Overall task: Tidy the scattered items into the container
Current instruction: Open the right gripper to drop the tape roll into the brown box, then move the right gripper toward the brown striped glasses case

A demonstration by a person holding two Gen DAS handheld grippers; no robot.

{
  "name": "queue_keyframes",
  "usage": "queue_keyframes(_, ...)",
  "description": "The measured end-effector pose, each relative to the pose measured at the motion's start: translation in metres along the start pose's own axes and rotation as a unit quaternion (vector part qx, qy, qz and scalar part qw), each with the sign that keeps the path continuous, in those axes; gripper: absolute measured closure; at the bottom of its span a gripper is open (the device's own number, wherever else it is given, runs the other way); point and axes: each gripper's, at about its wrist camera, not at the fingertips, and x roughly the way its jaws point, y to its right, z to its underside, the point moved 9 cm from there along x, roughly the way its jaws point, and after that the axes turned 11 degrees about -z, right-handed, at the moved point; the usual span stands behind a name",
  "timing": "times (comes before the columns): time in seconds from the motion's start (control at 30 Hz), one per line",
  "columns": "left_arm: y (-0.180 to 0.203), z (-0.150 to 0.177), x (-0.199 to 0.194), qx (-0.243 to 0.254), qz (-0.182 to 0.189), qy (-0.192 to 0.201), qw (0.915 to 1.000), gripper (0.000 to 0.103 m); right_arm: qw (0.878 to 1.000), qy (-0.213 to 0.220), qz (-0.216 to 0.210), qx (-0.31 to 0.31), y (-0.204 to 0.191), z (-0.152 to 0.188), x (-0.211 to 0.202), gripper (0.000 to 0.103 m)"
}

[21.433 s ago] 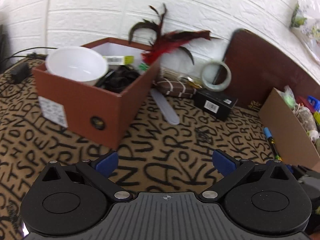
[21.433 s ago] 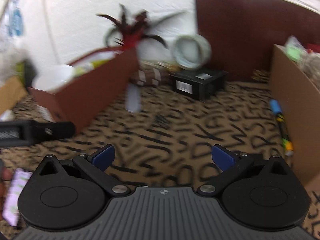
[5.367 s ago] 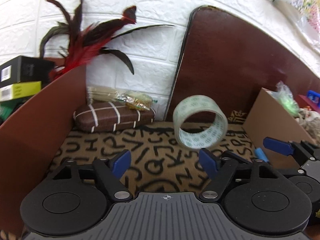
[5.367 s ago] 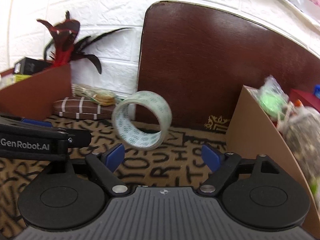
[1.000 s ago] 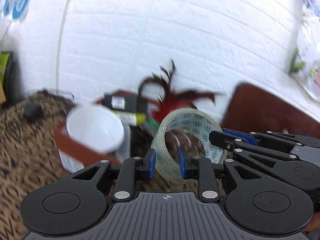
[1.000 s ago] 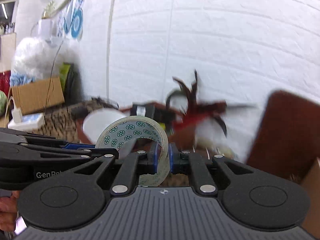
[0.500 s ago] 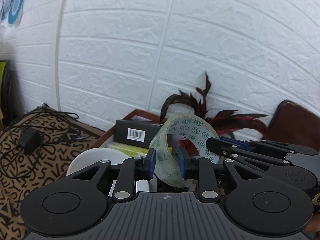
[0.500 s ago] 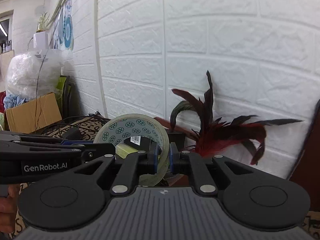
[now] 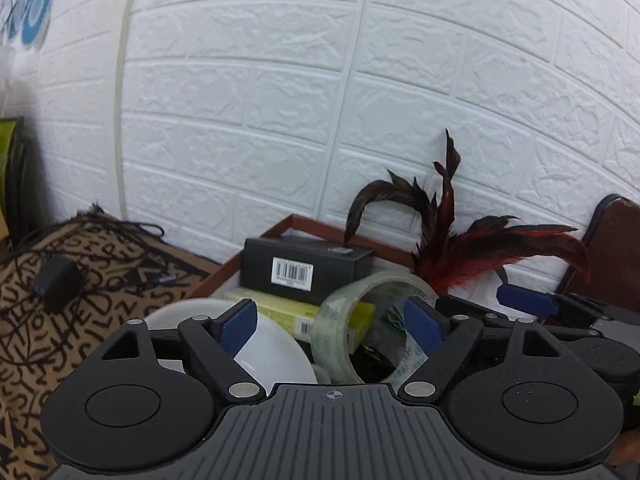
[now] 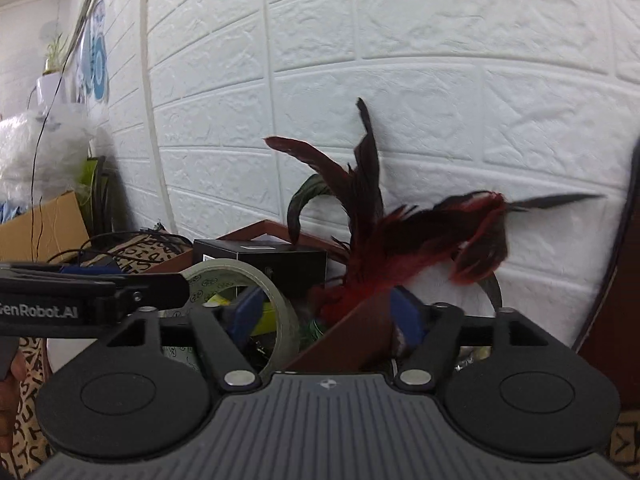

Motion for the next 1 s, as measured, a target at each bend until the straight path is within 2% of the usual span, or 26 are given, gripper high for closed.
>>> queue_keyframes(0.17, -0.001, 0.003, -0.013, 0.000, 0.000, 0.003, 1.0000, 0.000, 0.999, 0.008, 0.015, 0.027, 0.006, 0.004, -0.015, 0.003)
queue_keyframes(0.6, 0.009, 0.008, -0.062, 0.000, 0.012, 0.016, 0.9998, 0.000, 0.999, 0.012, 0.019, 0.023, -0.008, 0.005, -0.066, 0.001)
queue_keyframes(1.0, 0.032, 0.011, -0.112, 0.006, 0.035, 0.033, 0.9988, 0.000, 0.999, 0.030, 0.023, -0.022, -0.027, -0.004, -0.119, 0.001)
